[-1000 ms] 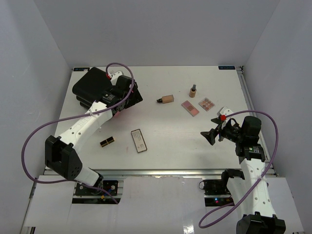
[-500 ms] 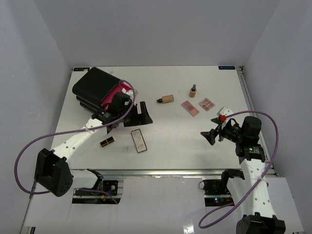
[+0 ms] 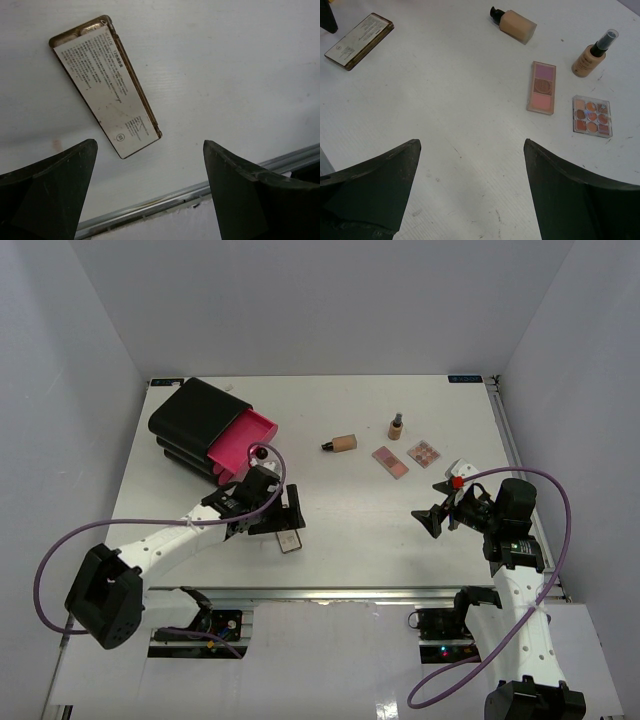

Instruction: Organize the makeup

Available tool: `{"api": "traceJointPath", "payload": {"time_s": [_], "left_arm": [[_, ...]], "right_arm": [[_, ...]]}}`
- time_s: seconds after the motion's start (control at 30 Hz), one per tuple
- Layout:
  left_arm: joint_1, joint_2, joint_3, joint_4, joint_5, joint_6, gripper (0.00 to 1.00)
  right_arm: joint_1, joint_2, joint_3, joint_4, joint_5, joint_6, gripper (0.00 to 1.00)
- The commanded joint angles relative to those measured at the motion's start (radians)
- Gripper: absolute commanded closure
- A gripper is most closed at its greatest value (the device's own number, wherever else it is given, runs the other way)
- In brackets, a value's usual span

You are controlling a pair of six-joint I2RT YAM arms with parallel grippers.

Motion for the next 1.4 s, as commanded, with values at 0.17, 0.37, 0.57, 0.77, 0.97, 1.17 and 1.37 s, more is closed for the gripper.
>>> {"api": "traceJointPath", "payload": {"time_s": [0.17,0.37,0.57,0.77,0.97,1.17,1.37], "left_arm": [[-0.089,0.207,0.066,0.006,-0.255,-0.149,0.02],[-0.117,0.273,0.089,-0.009,-0.359,-0.224,0.02],[-0.119,0.382,0.127,-0.025,-0.390,-0.252,0.10],[-0.121,0.514,0.193,-0.095,-0.418,-0.286,0.15],[-0.143,0.512,0.179,-0.093,-0.419,-0.285,0.39],[-0.163,0.412,0.166,-0.075,-0.408,-0.197,0.73],[-0.165,0.278,0.208,-0.031,-0.356,0.048,0.90]], "right_arm": [[0.000,-0.007,0.003,0.022,-0.024,-0.011,0.10],[0.000,-0.007,0.003,0.022,-0.026,-0.011,0.10],[0.000,-0.008,0.003,0.022,-0.025,-0.010,0.10],[0.000,-0.009,0.003,0.022,-0.021,-0.009,0.10],[-0.001,-0.011,0.004,0.022,-0.022,-0.009,0.10],[0.000,-0.015,0.004,0.021,-0.024,-0.009,0.10],[0.000,-0.018,0.006,0.021,-0.023,-0.009,0.10]]}}
